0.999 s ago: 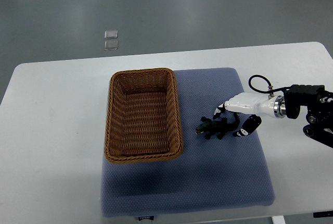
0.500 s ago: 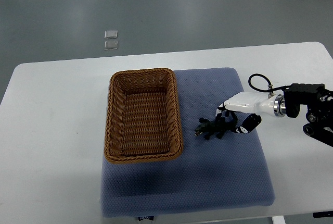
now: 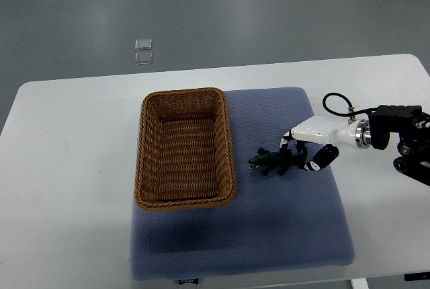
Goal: Place crocodile in brown basket with right hand
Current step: 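Lift the crocodile with the right hand and carry it over the basket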
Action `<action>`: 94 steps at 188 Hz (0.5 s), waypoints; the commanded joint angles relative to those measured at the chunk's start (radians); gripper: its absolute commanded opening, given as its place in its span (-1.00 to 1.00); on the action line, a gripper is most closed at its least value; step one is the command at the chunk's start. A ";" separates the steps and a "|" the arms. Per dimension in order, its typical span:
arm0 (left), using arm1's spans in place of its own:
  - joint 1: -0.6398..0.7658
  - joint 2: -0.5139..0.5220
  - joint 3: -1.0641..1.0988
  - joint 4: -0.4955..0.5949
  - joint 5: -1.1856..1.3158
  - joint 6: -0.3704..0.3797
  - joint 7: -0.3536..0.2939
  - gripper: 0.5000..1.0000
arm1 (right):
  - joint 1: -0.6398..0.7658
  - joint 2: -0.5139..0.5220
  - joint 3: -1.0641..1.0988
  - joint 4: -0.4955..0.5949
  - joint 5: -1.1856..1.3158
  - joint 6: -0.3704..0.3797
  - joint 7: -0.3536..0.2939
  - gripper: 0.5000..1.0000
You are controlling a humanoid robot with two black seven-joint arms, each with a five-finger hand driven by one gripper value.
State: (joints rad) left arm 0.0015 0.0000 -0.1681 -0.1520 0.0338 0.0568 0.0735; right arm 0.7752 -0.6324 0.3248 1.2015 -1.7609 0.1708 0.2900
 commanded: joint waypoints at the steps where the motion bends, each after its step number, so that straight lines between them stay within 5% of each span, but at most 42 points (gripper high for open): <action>1: 0.000 0.000 0.001 0.000 0.000 0.000 0.000 1.00 | 0.006 -0.003 0.010 -0.005 0.003 -0.002 0.000 -1.00; 94: 0.000 0.000 0.001 -0.001 0.000 0.000 0.000 1.00 | 0.073 -0.038 0.074 -0.057 0.015 0.004 -0.005 -1.00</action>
State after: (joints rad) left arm 0.0015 0.0000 -0.1684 -0.1520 0.0338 0.0568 0.0735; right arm 0.8275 -0.6700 0.3806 1.1585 -1.7470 0.1706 0.2862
